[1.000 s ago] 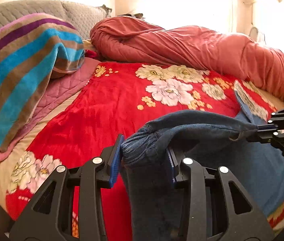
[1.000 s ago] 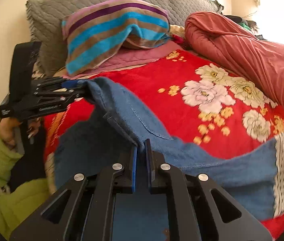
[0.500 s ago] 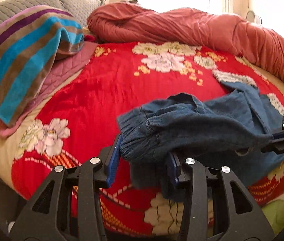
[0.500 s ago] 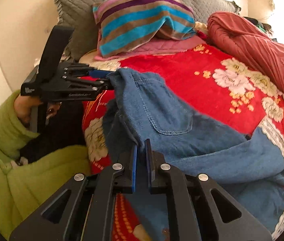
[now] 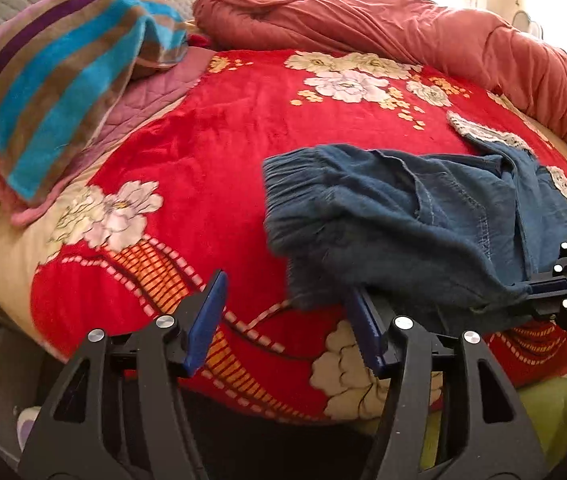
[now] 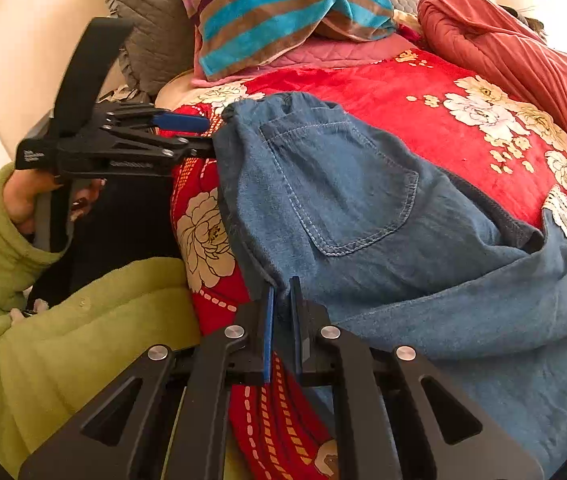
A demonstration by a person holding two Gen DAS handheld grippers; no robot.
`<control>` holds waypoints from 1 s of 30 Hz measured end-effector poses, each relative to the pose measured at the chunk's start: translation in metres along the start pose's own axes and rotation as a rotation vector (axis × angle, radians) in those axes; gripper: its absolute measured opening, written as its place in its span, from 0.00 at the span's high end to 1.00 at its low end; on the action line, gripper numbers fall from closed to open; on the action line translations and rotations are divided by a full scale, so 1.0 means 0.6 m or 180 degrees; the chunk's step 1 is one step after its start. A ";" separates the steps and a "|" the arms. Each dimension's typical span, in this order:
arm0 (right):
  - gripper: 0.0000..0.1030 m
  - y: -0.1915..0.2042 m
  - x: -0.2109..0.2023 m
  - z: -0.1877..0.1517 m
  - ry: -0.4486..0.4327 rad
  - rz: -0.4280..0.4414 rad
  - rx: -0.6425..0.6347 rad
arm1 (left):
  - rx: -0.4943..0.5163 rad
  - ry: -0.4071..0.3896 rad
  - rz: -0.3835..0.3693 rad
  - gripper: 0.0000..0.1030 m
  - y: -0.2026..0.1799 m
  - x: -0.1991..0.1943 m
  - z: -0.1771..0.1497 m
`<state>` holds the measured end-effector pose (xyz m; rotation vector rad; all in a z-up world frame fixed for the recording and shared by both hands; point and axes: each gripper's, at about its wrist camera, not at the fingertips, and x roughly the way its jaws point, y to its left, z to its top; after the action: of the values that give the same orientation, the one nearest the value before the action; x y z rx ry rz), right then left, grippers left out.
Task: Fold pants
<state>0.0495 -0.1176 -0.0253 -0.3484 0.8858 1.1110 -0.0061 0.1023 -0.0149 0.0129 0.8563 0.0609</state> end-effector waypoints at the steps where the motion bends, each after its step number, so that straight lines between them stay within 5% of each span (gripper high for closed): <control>1: 0.93 0.002 0.000 -0.001 -0.0006 0.0009 -0.0016 | -0.0042 0.0001 0.0001 0.51 0.005 -0.004 -0.002; 7: 0.93 0.005 -0.002 -0.003 -0.0006 0.0056 -0.0082 | -0.0374 -0.0125 -0.0212 0.51 0.026 -0.047 0.007; 14: 0.87 0.008 0.002 -0.011 0.0052 0.0147 -0.0057 | -0.0217 -0.0042 -0.0751 0.51 -0.049 -0.020 0.071; 19: 0.74 -0.001 -0.049 -0.001 -0.0132 0.0240 -0.0012 | 0.0041 0.0231 -0.0507 0.51 -0.086 0.034 0.045; 22: 0.56 -0.018 -0.066 0.013 -0.0313 0.0073 0.0118 | 0.0073 0.0214 -0.0478 0.51 -0.085 0.037 0.027; 24: 0.56 -0.036 -0.060 0.026 -0.0346 -0.0019 0.0283 | 0.0101 0.0191 -0.0468 0.51 -0.086 0.034 0.023; 27: 0.56 -0.054 -0.036 0.036 -0.0241 -0.0089 0.0461 | 0.0083 0.0166 -0.0496 0.51 -0.079 0.032 0.021; 30: 0.44 -0.070 0.012 0.029 0.0188 -0.0154 0.0644 | 0.0057 0.0143 -0.0531 0.51 -0.075 0.033 0.022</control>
<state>0.0951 -0.1203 -0.0272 -0.2346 1.0277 0.9611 0.0192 0.0588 -0.0230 -0.0431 0.9001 -0.1033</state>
